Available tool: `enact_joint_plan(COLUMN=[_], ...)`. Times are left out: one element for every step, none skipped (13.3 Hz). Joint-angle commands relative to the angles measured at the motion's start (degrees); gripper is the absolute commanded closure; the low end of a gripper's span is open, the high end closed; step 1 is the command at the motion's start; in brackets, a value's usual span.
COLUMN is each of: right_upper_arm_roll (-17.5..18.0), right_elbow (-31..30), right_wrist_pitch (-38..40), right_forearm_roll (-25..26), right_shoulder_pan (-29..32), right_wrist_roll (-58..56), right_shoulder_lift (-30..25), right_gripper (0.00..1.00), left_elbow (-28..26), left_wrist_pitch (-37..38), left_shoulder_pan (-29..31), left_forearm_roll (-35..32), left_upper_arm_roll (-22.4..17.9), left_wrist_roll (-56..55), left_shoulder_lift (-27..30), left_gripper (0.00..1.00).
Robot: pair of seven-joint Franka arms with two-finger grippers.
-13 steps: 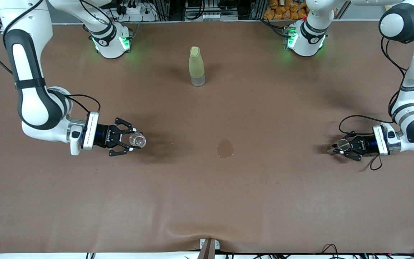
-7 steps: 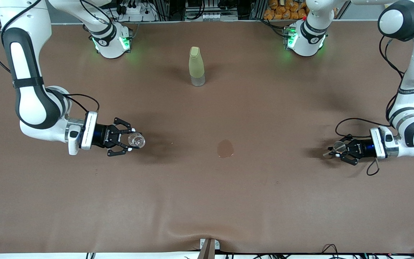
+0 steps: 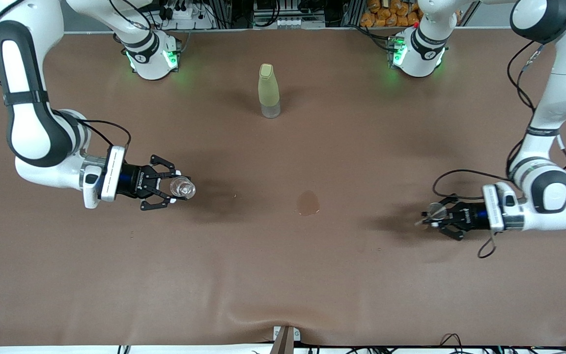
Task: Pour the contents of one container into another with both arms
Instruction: 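Lift the beaker and jigger, bringing both grippers together mid-table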
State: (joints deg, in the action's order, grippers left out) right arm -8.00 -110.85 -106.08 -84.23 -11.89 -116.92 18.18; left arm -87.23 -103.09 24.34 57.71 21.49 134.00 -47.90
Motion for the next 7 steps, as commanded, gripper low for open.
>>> enact_joint_plan(right_upper_arm_roll=[-0.09,-0.09,-0.09,-0.09,-0.09,-0.09,-0.09], right_elbow=[-1.82,-1.83,-1.83,-1.74,-1.56,-1.39,-1.21], right_wrist_pitch=[-1.84,-2.98,-4.82,-6.75,-9.55,-13.06,-16.14], right_forearm_roll=[-2.25,-2.78,-4.26,-6.97,-9.70,-12.07,-15.14], right_shoulder_pan=[-2.69,-3.66,-5.23,-6.81,-9.61,-12.51,-15.33], right_wrist_roll=[2.40,2.66,2.67,2.67,2.67,2.67,2.67], right_shoulder_lift=[-2.01,-1.92,-1.92,-1.92,-1.92,-1.83,-1.57], right_gripper=[0.87,0.87,0.87,0.87,0.87,0.87,0.87], left_elbow=[-1.01,-1.01,-0.84,-0.66,-0.66,-0.66,-0.66], left_wrist_pitch=[-5.61,-7.20,-8.69,-11.05,-13.08,-14.14,-15.55], left_shoulder_pan=[-4.37,-6.82,-9.20,-11.66,-14.12,-16.75,-19.22], left_forearm_roll=[3.18,4.76,5.91,7.23,9.50,11.79,14.51], left_upper_arm_roll=[1.28,1.28,1.28,1.28,1.28,1.28,1.19], left_wrist_roll=[-0.31,-0.23,-0.05,0.38,0.48,0.74,1.87], left_shoulder_lift=[0.62,0.44,0.36,0.27,0.18,0.09,-0.08], left_gripper=[1.00,1.00,1.00,1.00,1.00,1.00,1.00])
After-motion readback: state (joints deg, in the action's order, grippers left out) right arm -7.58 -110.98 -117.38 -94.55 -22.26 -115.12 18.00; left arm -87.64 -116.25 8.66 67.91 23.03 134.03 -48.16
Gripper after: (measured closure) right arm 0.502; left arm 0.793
